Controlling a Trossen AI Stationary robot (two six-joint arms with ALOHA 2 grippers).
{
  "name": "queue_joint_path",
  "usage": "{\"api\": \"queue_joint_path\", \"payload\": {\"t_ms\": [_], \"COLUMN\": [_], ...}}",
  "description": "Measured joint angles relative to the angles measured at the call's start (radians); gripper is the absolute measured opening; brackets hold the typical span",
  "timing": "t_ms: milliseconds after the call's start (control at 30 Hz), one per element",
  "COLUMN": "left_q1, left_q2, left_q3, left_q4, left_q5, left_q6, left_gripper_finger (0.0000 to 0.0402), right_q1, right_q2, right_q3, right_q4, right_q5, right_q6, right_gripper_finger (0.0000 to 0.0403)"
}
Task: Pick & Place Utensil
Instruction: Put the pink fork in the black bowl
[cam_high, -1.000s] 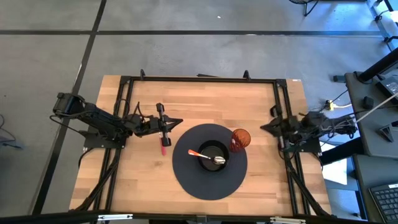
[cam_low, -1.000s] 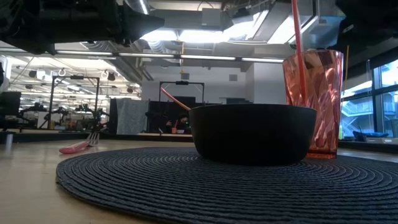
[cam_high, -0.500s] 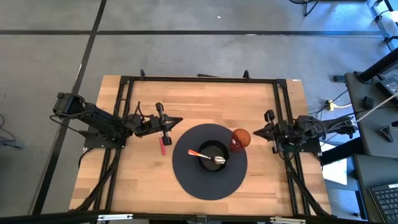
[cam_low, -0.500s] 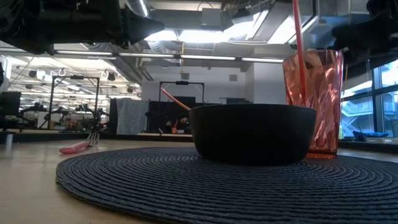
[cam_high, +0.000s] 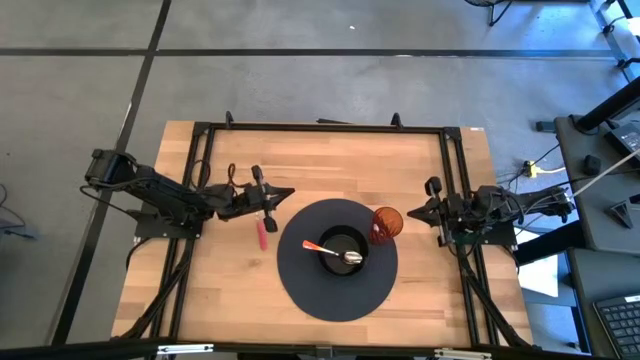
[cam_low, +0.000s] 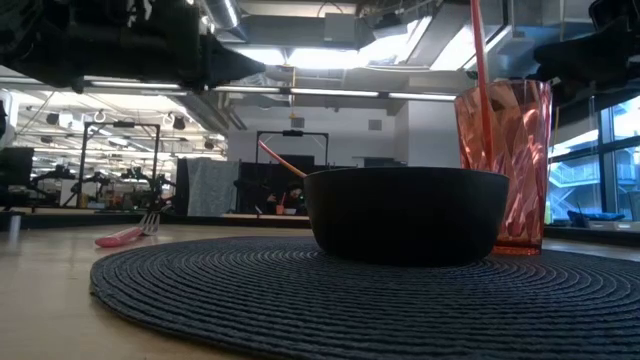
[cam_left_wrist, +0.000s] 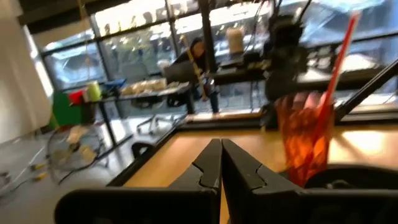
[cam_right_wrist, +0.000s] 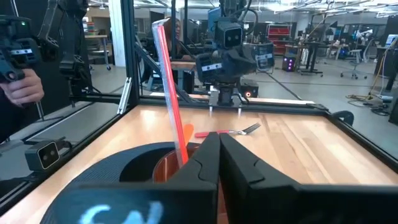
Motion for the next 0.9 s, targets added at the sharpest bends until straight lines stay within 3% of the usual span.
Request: {"api": "queue_joint_path", "payload": {"t_ms": [500, 600, 833, 900], "left_q1": [0.051, 0.031, -0.159, -0.156], "left_q2": [0.000, -0.008, -0.227, -0.315], "left_q3": [0.000, 0.000, -0.013, -0.025], "left_q4": [-0.108, -0.107, -0.111, -0.129], "left_q5": [-0.022, -0.030, -0.149, -0.147], "left_q6": [-0.055, 0.000, 0.243, 0.249], "left_gripper_finger": [0.0001, 0.0003, 0.0002, 0.0002], "right_q1": [0.000, 0.000, 0.000, 0.000], "right_q2": [0.000, 0.000, 0.000, 0.000], "right_q3": [0.000, 0.000, 0.000, 0.000], "right_q4": [-0.019, -0.029, -0.022, -0.020], "right_q5": [0.000, 0.000, -0.001, 0.000], "right_q6": [-0.023, -0.021, -0.019, -0.019], "right_gripper_finger": [0.0005, 0.0005, 0.0005, 0.0005]}}
